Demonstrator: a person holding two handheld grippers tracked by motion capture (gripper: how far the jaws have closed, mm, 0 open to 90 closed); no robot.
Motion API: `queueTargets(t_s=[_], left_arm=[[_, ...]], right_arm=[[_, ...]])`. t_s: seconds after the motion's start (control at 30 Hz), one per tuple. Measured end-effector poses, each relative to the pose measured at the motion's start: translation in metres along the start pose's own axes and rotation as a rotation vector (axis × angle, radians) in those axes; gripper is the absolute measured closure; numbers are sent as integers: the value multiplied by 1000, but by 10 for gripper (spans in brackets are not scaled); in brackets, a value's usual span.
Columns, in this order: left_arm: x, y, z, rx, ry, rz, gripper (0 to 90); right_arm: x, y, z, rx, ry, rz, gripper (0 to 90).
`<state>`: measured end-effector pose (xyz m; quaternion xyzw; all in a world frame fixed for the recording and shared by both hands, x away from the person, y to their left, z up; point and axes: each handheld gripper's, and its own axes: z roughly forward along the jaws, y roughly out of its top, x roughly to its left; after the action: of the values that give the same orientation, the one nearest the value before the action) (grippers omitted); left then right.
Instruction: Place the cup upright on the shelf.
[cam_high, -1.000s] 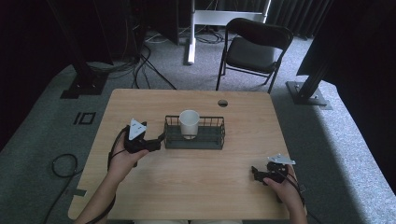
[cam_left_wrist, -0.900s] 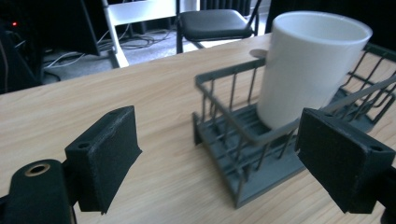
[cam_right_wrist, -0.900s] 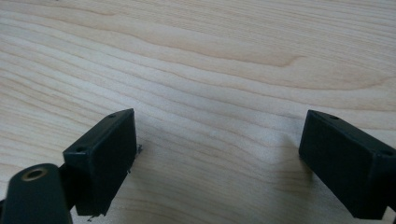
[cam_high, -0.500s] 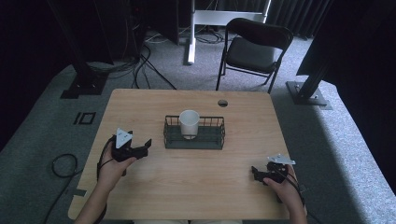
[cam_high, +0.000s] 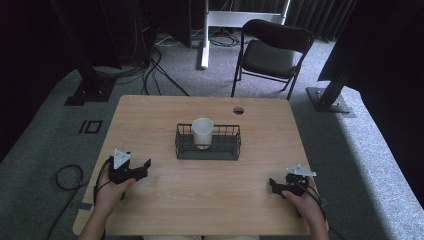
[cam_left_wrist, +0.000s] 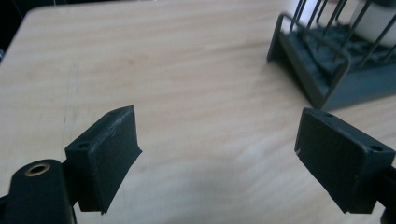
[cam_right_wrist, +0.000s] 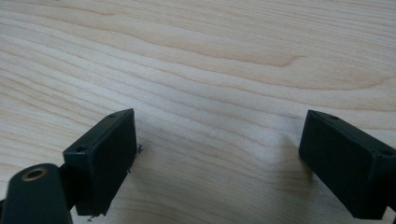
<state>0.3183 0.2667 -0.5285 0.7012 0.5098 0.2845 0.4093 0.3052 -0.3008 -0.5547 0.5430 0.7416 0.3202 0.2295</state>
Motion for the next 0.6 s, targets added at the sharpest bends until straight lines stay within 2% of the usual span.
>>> queueTargets(t_s=[0.2, 0.3, 0.33, 0.43, 0.47, 0.5, 0.6], left_arm=[[4, -14, -6, 35, 14, 1, 140], [6, -21, -11, 57, 35, -1, 140], [7, -23, -13, 62, 44, -15, 140], [9, -30, -15, 83, 44, -16, 140], [10, -31, -17, 91, 42, -28, 139], [10, -31, -19, 83, 39, -32, 139], [10, -34, -22, 88, 53, -15, 139]], right_arm=[[0, 0, 0, 0, 0, 0, 108], [0, 0, 0, 0, 0, 1, 108], [0, 0, 0, 0, 0, 0, 108], [0, 0, 0, 0, 0, 1, 108], [0, 0, 0, 0, 0, 1, 108], [0, 0, 0, -1, 0, 1, 108], [0, 0, 0, 0, 0, 1, 108]])
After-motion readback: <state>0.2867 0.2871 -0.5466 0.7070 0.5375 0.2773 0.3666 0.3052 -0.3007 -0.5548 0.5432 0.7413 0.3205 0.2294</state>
